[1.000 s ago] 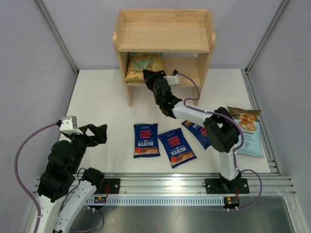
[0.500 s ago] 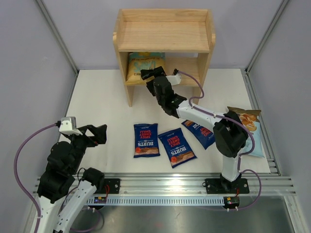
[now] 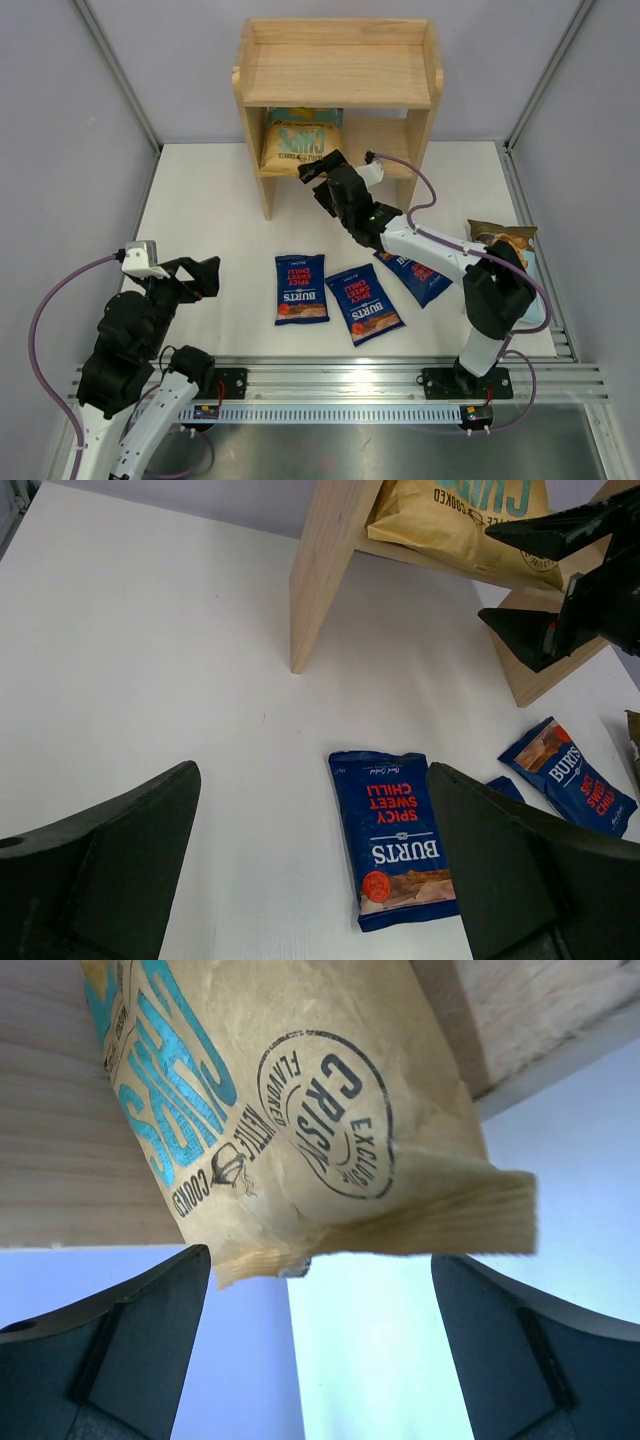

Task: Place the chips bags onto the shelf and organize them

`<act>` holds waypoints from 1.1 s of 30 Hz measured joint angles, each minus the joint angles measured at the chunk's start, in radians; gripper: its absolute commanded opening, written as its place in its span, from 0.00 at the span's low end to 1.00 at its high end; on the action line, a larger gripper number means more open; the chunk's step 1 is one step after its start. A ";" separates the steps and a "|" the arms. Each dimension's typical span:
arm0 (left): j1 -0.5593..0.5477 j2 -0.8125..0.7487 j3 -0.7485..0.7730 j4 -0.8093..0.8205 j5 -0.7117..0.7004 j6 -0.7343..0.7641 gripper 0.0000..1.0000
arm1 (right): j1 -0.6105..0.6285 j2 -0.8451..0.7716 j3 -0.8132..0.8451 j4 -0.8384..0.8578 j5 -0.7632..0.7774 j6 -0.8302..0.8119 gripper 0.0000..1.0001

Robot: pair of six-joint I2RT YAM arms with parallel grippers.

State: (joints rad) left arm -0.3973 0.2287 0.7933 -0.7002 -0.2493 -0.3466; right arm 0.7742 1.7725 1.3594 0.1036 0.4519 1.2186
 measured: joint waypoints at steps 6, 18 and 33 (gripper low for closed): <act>0.000 0.000 -0.002 -0.001 0.000 0.000 0.99 | -0.005 -0.145 -0.105 -0.013 -0.023 -0.100 0.99; 0.000 0.000 -0.002 0.003 0.018 0.001 0.99 | -0.079 -0.701 -0.388 -0.315 -0.031 -0.521 0.99; 0.000 0.019 -0.002 0.013 0.081 0.011 0.99 | -0.562 -0.547 -0.361 -0.736 0.000 -0.861 0.99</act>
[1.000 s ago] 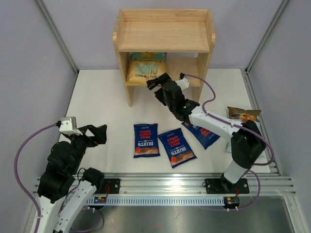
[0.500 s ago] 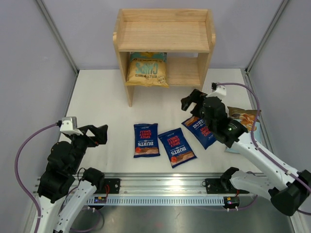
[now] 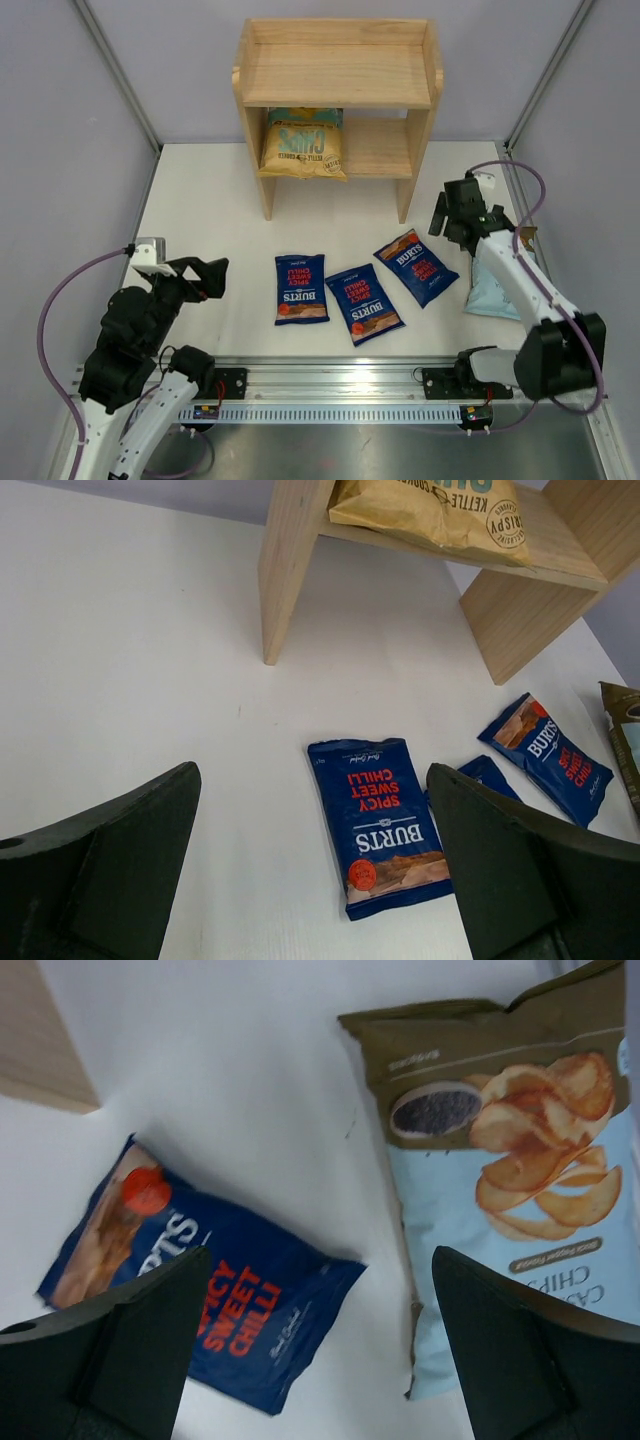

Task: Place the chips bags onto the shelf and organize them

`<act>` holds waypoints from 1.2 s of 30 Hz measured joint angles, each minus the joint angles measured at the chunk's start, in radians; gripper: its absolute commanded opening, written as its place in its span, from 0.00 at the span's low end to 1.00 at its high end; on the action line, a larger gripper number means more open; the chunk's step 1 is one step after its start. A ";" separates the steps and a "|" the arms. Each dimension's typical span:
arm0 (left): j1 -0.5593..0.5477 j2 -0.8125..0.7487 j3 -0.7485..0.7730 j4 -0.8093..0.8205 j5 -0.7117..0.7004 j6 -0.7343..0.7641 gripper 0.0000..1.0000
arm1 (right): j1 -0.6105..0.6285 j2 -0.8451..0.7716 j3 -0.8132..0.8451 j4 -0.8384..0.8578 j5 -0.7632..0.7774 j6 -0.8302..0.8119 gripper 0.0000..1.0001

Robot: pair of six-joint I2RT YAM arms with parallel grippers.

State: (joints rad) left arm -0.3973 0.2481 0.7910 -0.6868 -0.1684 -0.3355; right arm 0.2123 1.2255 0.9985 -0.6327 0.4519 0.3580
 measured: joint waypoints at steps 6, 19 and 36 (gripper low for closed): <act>0.000 0.035 0.000 0.001 0.035 0.007 0.99 | -0.099 0.315 0.173 -0.006 0.091 -0.128 1.00; 0.000 0.035 -0.008 0.008 0.111 0.027 0.99 | -0.150 0.645 0.220 0.124 0.265 -0.434 0.98; -0.004 0.033 -0.008 0.008 0.122 0.030 0.99 | -0.154 0.620 0.220 0.105 0.390 -0.447 0.13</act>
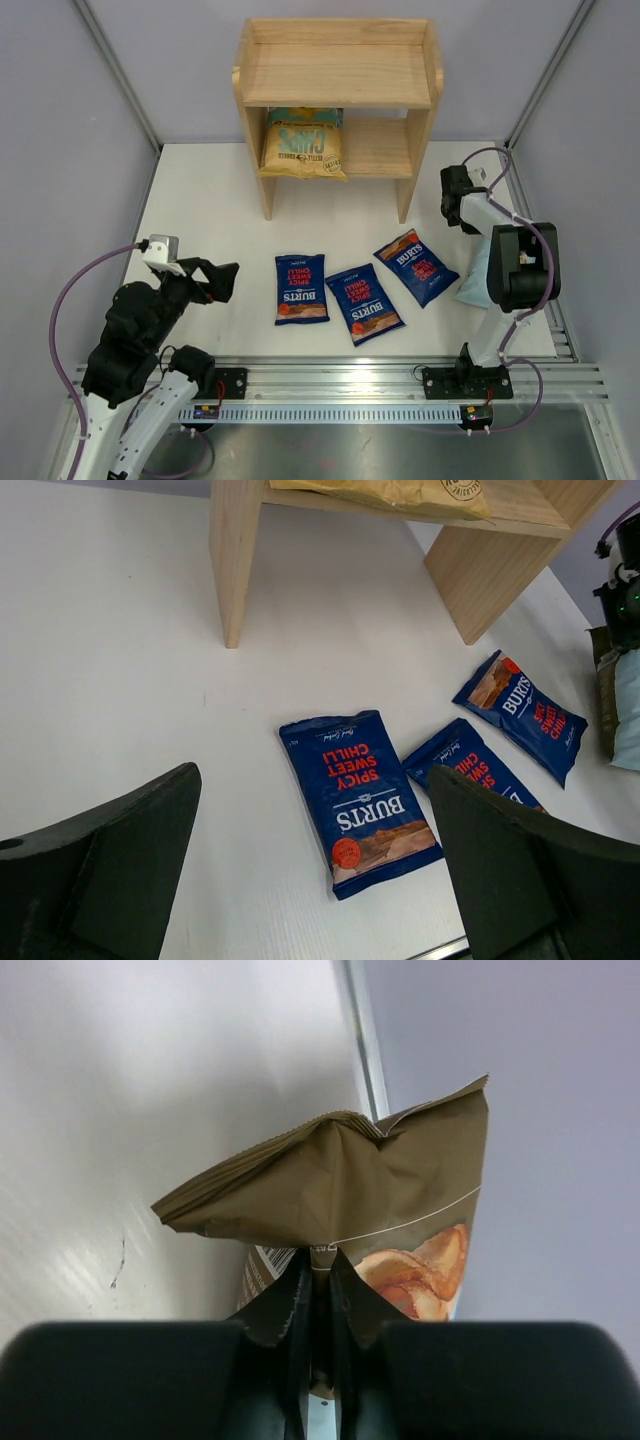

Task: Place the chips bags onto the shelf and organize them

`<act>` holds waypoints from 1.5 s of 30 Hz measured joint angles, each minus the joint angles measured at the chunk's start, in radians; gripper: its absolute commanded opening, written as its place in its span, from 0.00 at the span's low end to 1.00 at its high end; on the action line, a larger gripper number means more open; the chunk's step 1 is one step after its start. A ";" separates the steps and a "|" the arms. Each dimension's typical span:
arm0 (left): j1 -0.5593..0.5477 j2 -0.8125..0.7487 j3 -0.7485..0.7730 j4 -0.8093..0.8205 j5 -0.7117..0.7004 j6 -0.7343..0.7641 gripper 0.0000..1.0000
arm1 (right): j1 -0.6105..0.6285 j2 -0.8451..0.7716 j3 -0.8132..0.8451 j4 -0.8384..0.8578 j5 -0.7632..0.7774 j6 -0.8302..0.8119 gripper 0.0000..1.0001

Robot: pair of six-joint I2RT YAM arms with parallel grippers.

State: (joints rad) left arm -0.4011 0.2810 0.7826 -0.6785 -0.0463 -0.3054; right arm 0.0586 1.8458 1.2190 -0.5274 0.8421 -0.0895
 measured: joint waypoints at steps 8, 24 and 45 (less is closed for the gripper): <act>0.000 0.011 -0.002 0.028 0.076 0.007 0.99 | 0.000 -0.357 -0.026 -0.024 -0.057 0.109 0.06; -0.248 0.233 -0.300 0.643 0.307 -0.219 0.99 | 0.000 -0.689 0.021 -0.259 -0.418 0.435 0.00; -1.021 1.020 -0.273 1.641 -0.327 0.417 0.99 | 0.007 -1.028 -0.191 -0.084 -1.017 0.988 0.00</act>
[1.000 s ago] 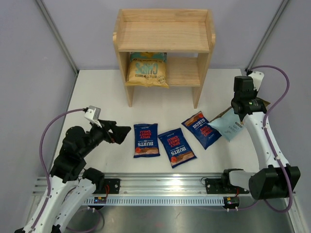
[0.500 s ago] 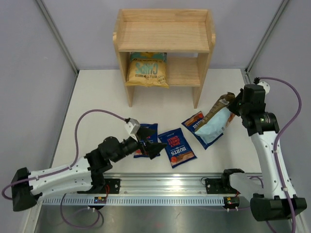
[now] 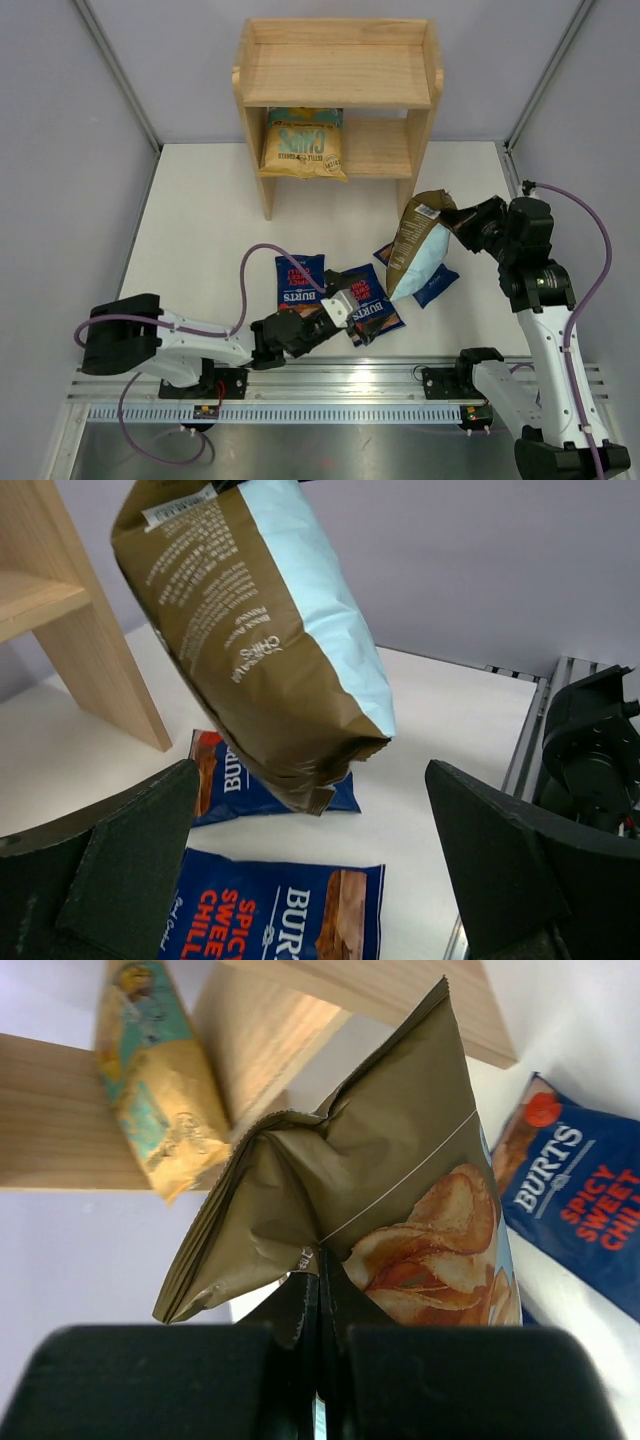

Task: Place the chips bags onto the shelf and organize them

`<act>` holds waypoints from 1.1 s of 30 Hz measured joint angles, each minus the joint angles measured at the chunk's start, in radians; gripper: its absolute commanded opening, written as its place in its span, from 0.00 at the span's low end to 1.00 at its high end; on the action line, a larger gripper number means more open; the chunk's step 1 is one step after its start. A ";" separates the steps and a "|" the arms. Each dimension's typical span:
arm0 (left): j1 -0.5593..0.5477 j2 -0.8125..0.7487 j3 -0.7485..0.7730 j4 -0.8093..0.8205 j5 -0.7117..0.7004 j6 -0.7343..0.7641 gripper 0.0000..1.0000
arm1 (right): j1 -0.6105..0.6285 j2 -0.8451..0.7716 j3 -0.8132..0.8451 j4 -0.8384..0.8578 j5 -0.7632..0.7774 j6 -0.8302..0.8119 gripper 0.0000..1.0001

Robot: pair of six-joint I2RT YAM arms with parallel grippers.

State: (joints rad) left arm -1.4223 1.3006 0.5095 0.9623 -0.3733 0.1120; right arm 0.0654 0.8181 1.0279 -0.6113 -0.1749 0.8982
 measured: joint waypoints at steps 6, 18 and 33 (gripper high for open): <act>-0.066 0.194 0.066 0.198 -0.061 0.108 0.99 | 0.000 -0.083 0.000 0.016 -0.014 0.078 0.00; -0.130 0.523 0.362 0.246 -0.414 0.383 0.99 | 0.000 -0.203 -0.041 0.046 -0.056 0.169 0.00; -0.116 0.541 0.444 0.260 -0.537 0.442 0.33 | -0.001 -0.271 -0.101 0.092 -0.062 0.212 0.13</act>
State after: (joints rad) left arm -1.5383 1.8416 0.9535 1.2221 -0.9100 0.5537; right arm 0.0643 0.5468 0.9272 -0.5194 -0.2367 1.1099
